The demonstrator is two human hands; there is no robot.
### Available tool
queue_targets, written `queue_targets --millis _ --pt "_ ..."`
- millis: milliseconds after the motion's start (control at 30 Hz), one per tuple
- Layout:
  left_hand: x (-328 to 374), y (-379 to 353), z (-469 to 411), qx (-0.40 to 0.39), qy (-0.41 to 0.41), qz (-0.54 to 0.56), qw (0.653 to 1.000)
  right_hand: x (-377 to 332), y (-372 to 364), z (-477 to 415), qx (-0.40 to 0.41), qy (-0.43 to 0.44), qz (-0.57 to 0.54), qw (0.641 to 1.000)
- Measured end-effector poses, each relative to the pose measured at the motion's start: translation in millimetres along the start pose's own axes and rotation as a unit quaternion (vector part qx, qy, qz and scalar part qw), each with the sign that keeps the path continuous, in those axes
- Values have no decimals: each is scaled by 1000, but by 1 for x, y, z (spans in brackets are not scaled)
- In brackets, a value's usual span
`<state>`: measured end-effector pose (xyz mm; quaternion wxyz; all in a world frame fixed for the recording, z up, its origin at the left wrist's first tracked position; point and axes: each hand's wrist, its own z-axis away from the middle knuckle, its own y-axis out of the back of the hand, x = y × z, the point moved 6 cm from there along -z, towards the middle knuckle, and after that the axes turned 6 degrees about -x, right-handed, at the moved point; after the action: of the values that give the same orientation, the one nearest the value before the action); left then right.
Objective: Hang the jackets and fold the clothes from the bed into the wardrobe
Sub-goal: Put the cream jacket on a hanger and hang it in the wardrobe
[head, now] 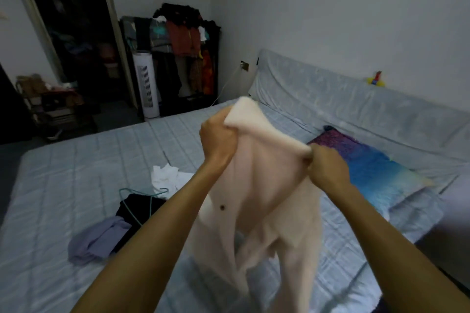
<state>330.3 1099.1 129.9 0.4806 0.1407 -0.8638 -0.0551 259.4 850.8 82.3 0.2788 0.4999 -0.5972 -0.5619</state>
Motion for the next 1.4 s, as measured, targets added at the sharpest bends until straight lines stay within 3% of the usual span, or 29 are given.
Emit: queue_targets --millis 200,300,500,700,800,900,1067,1200,1400 --pt "-4 26 2 13 -1 -26 1000 -18 -86 39 -106 -63 -169 978" --pt "-16 44 3 15 15 -35 999 -34 -118 59 -118 -94 -231 961" --pt "-27 104 -2 28 -11 -104 994 -48 -58 44 79 -61 -267 958" --pt "-8 165 -4 8 -94 -222 970 -68 39 42 276 -1 -321 906" --pt "-11 170 5 -29 -99 -250 963 -77 55 42 310 37 -332 890" --pt "-49 157 22 -94 -46 -262 959 -80 34 35 237 37 -284 928" --pt "-132 120 74 -214 30 -280 936 -54 -60 31 83 41 -171 981" --pt "-187 107 93 -219 105 -309 920 -53 -123 17 -10 39 -149 988" --pt "-268 102 107 -247 154 -307 906 -74 -212 -28 -148 66 -108 981"
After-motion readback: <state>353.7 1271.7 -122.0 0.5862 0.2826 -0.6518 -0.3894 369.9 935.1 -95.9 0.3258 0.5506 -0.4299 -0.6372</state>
